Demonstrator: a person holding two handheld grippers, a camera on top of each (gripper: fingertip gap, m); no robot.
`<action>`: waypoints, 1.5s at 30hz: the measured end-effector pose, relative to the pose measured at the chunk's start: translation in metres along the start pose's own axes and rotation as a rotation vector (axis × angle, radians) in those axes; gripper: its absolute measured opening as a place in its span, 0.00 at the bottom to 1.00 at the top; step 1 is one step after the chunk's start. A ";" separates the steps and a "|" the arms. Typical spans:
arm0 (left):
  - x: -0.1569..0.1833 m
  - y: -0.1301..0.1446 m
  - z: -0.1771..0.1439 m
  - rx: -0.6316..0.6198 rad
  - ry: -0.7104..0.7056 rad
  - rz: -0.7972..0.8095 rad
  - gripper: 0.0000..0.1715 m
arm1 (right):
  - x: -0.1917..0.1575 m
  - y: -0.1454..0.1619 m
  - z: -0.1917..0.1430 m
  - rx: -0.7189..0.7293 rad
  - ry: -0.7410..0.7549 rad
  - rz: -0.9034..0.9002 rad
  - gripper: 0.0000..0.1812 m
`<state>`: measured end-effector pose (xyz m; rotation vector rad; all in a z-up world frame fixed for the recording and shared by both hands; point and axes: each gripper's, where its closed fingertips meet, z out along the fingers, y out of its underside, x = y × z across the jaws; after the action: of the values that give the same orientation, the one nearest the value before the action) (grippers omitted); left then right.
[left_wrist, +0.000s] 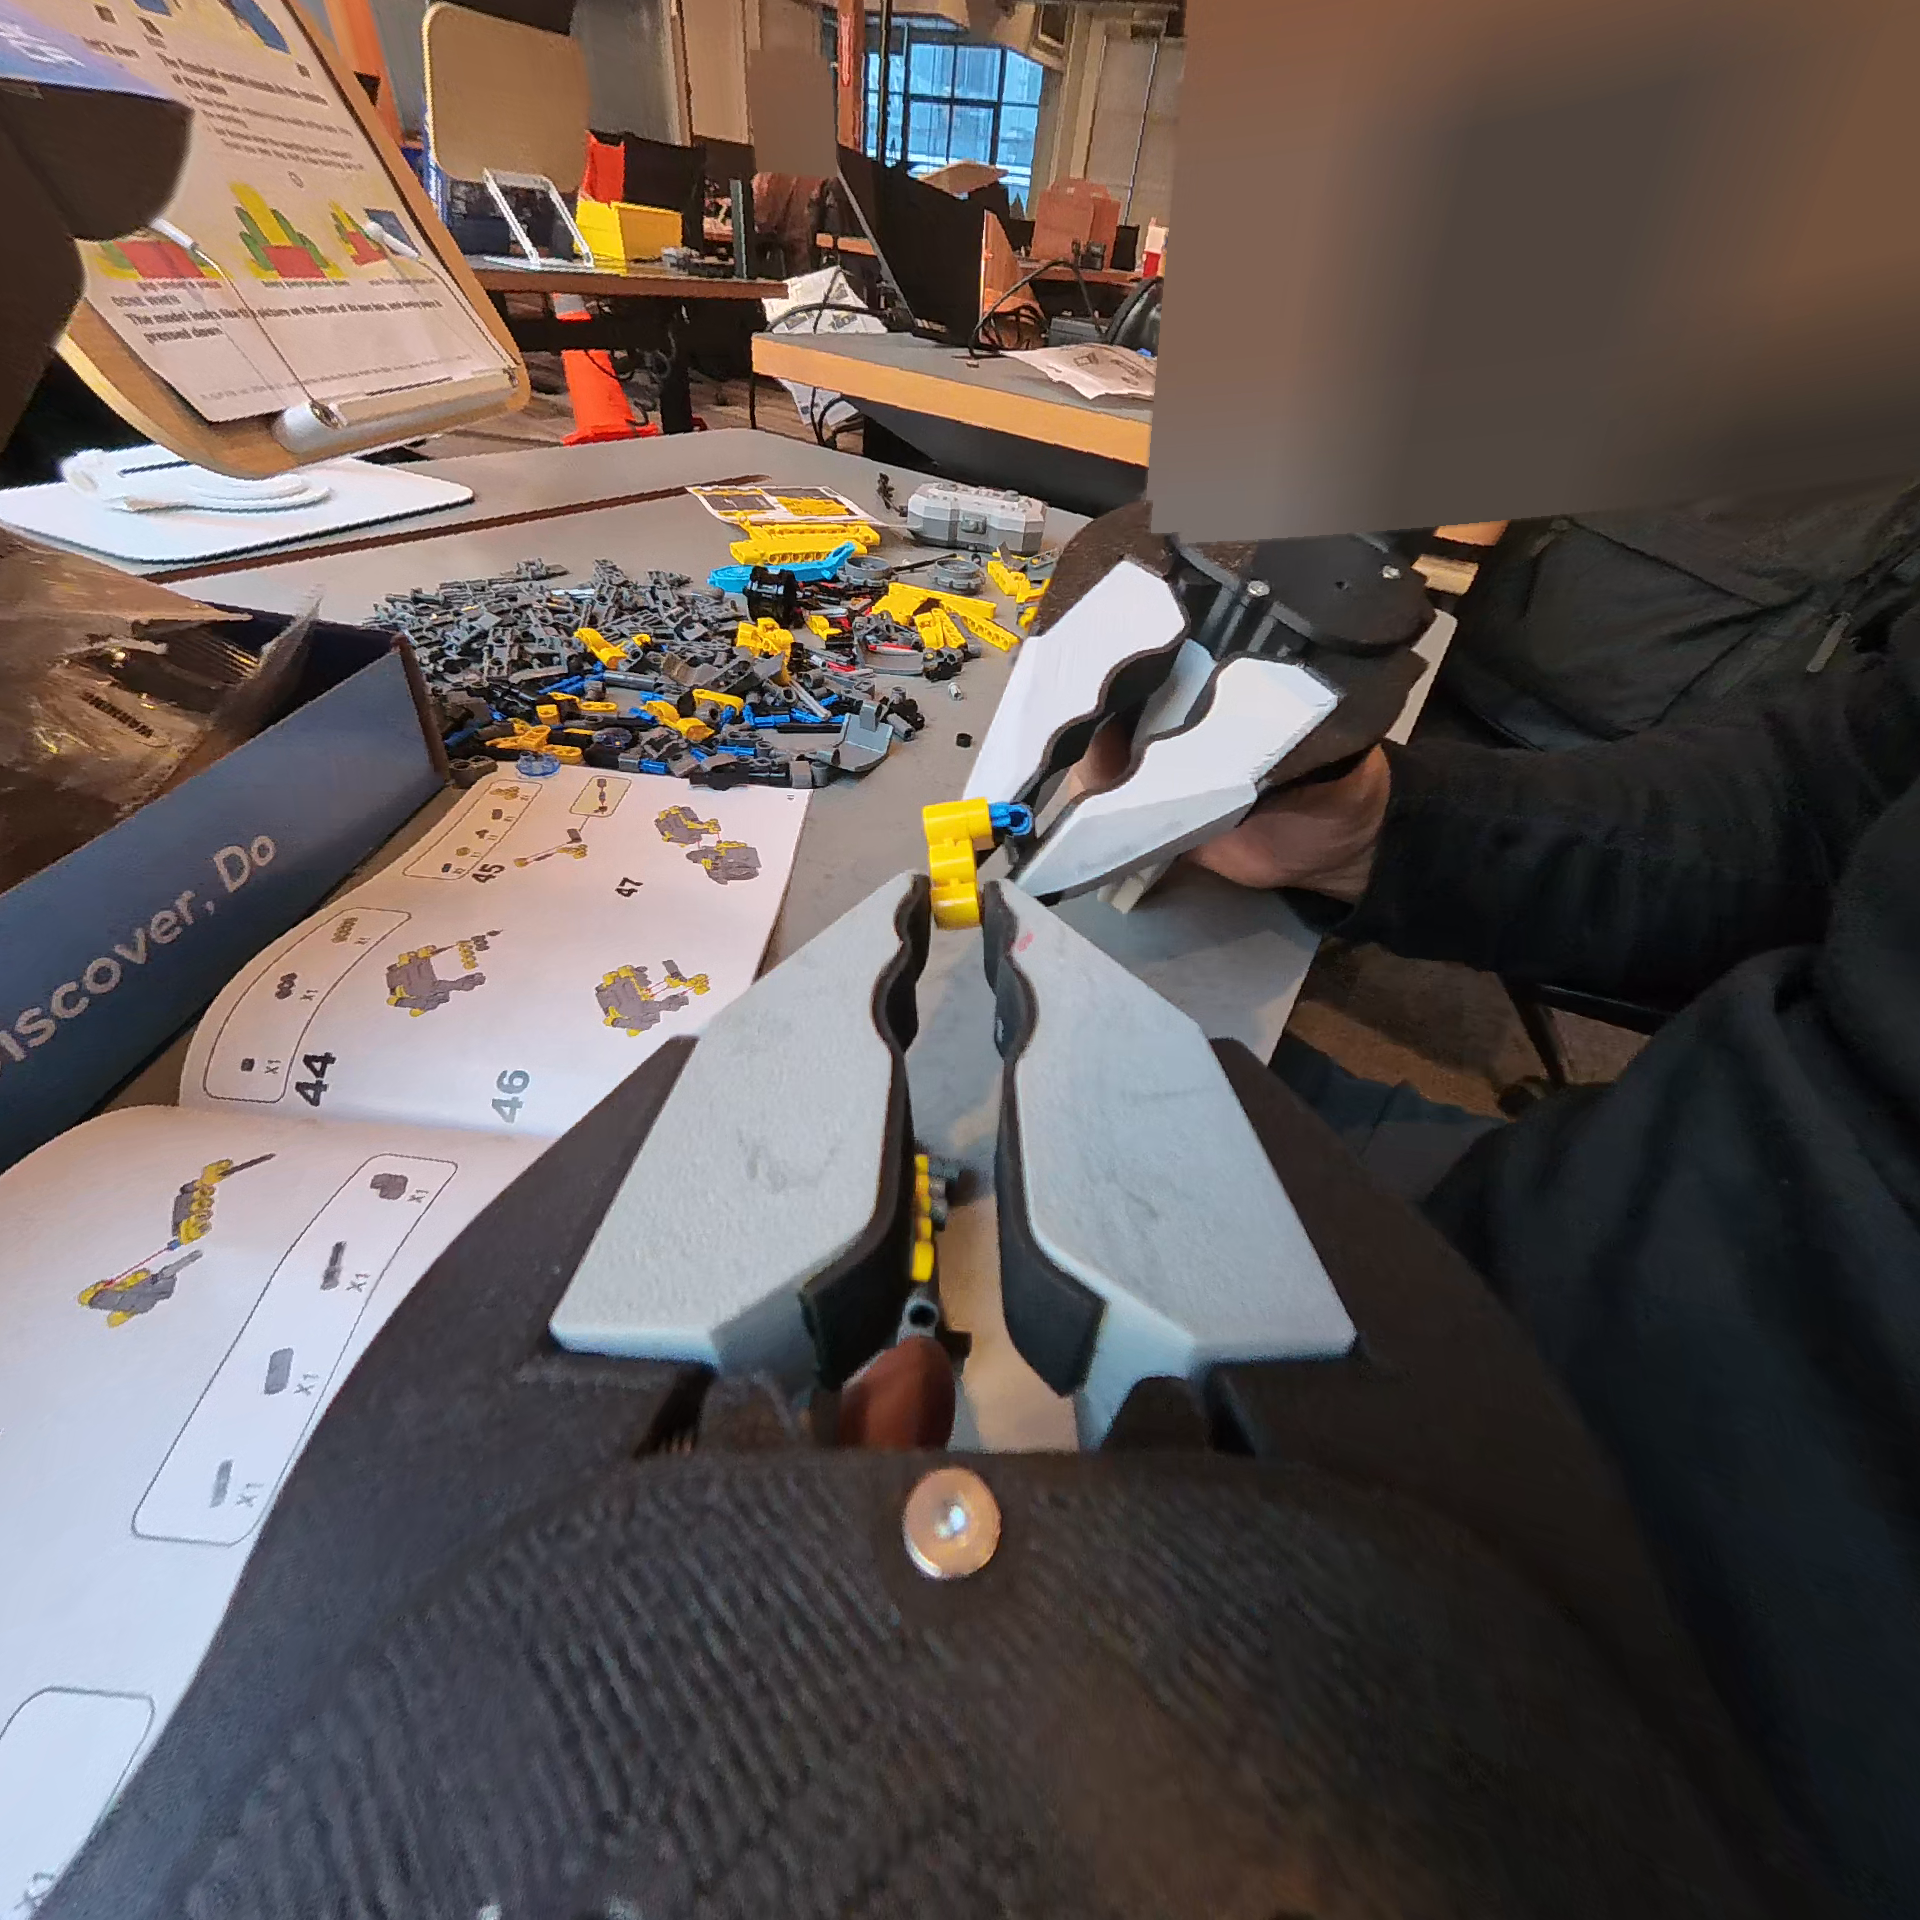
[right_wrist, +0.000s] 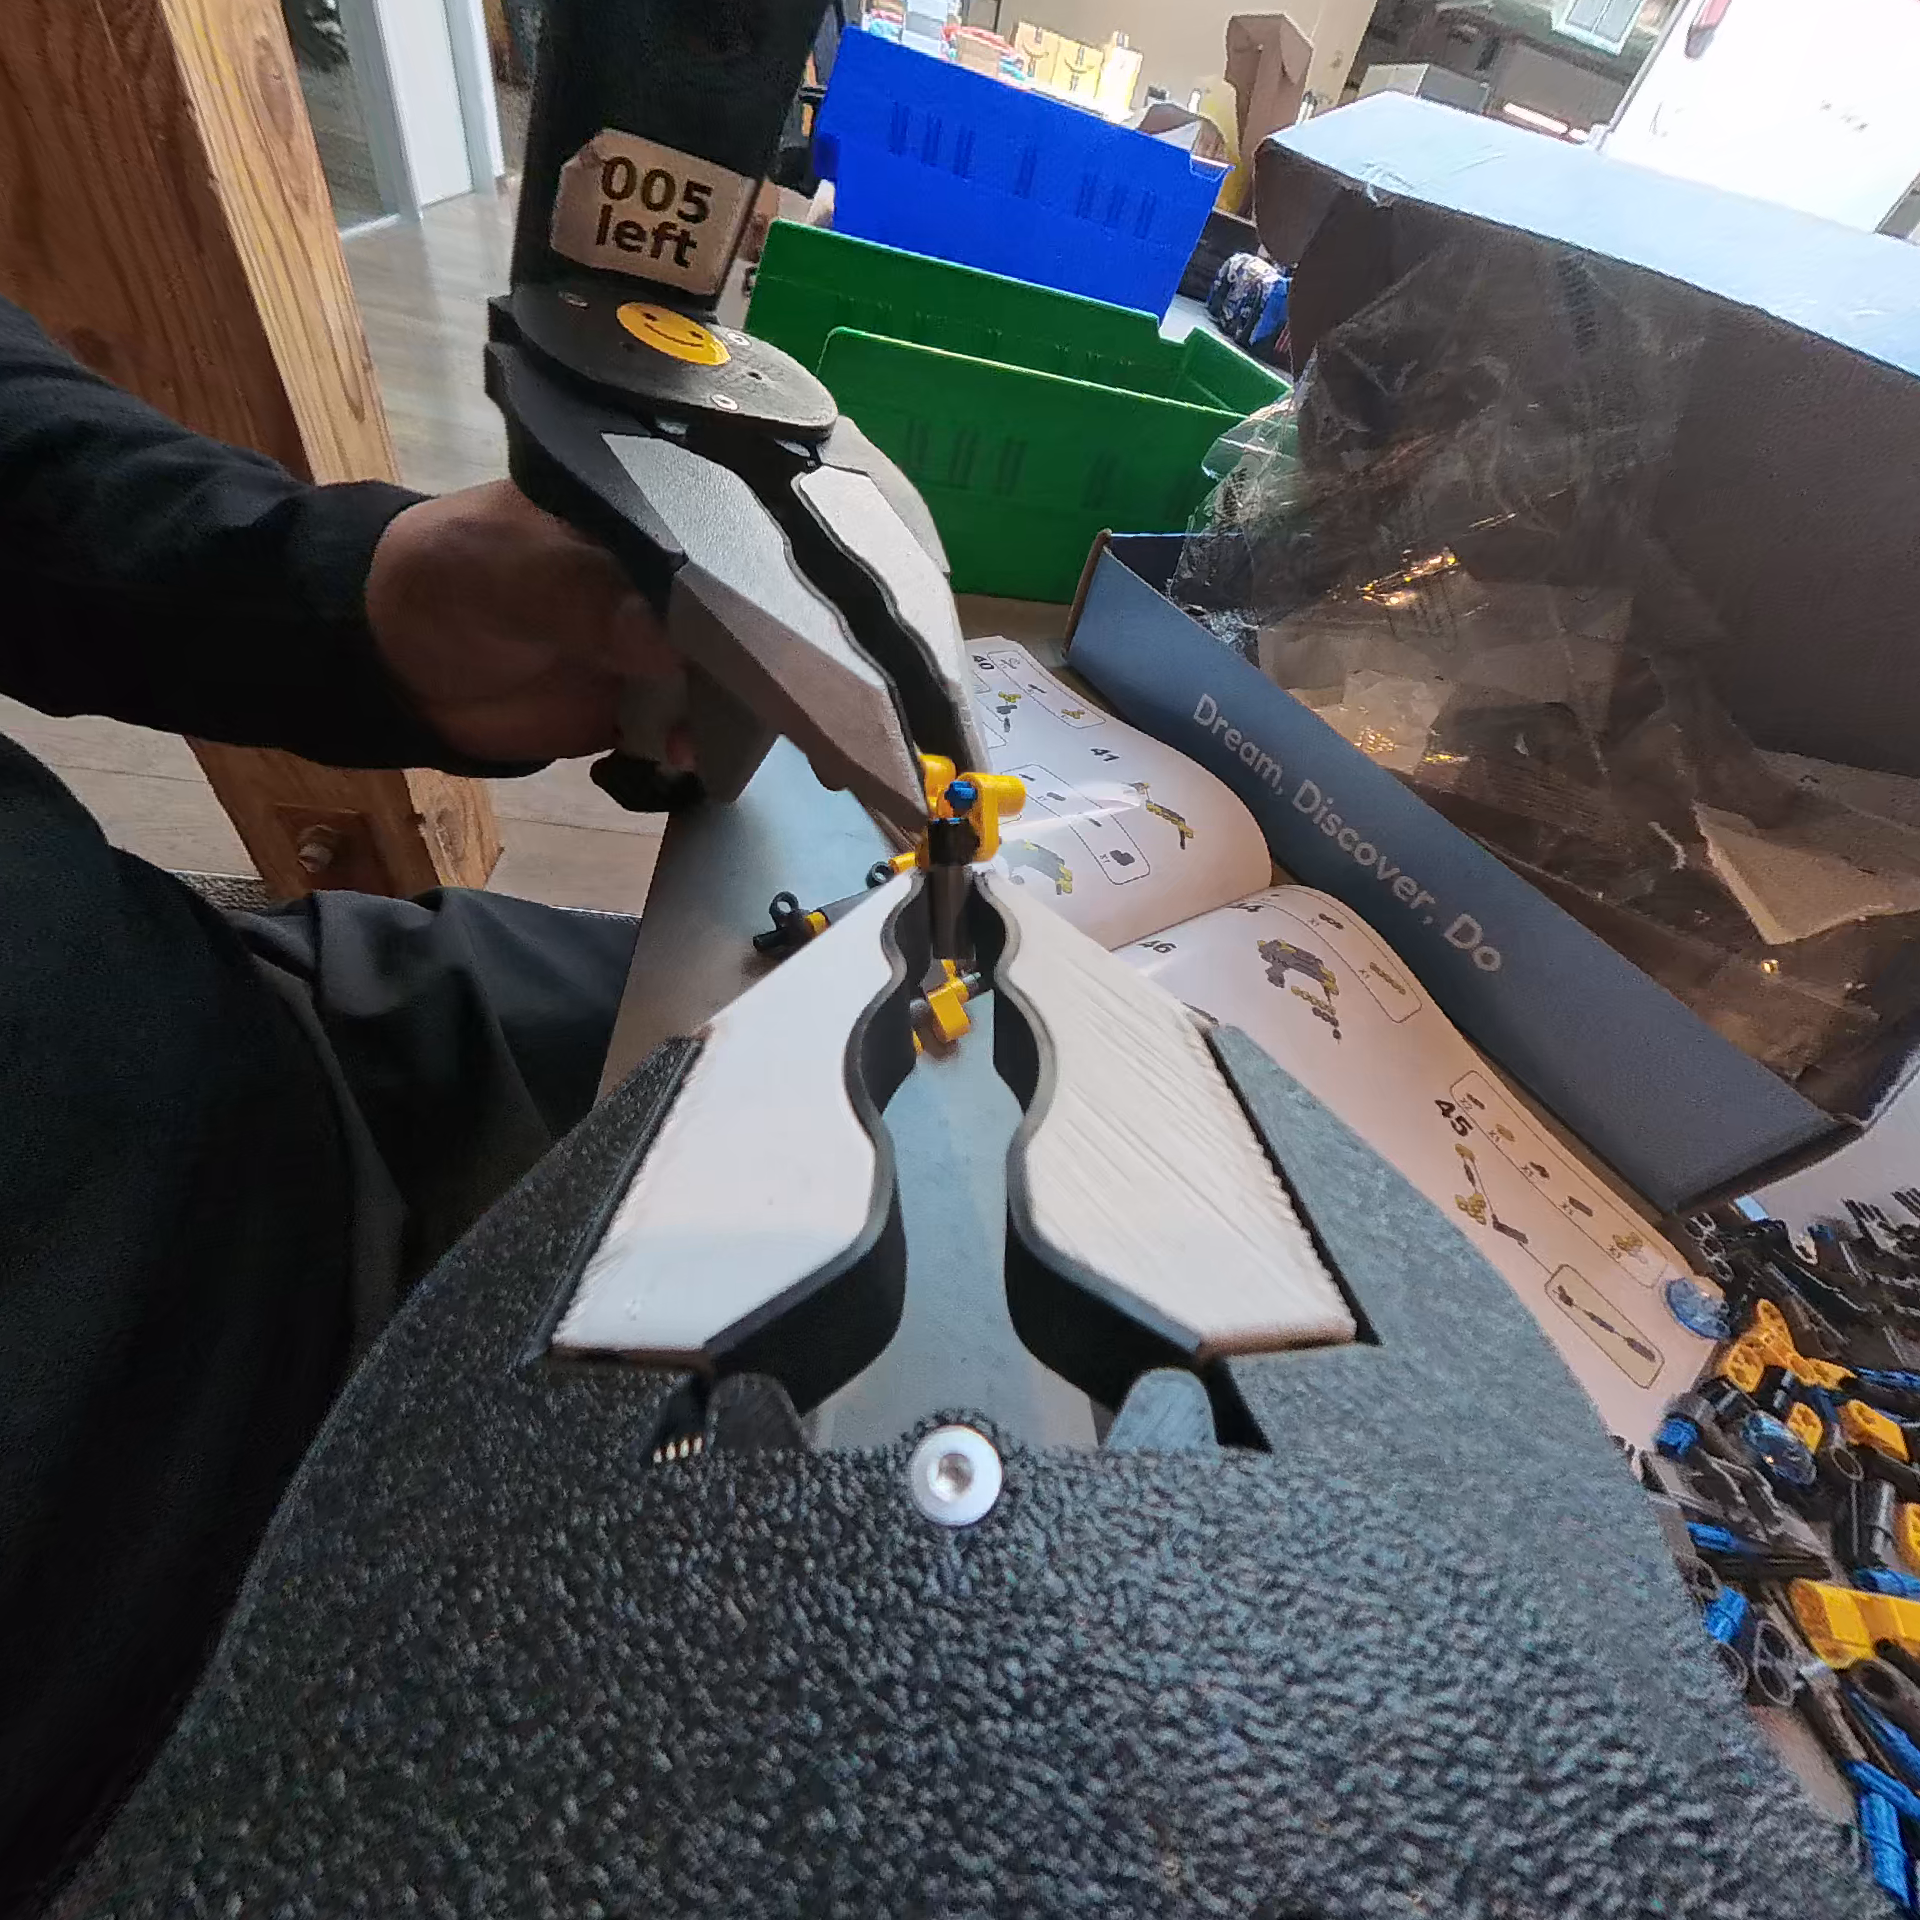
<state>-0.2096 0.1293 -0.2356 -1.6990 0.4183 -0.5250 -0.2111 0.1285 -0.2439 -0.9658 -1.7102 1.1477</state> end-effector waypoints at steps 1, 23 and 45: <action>-0.001 -0.001 -0.001 0.005 0.005 -0.010 0.04 | 0.000 0.001 0.001 -0.004 -0.001 -0.002 0.03; 0.002 0.014 0.002 -0.105 0.073 -0.043 0.04 | -0.002 0.002 0.002 -0.016 -0.003 -0.023 0.04; -0.006 0.020 0.004 -0.135 -0.030 -0.015 0.03 | -0.001 0.007 0.007 -0.058 0.035 -0.038 0.05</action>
<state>-0.2118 0.1321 -0.2569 -1.8391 0.4280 -0.4906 -0.2162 0.1278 -0.2520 -0.9787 -1.7350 1.0557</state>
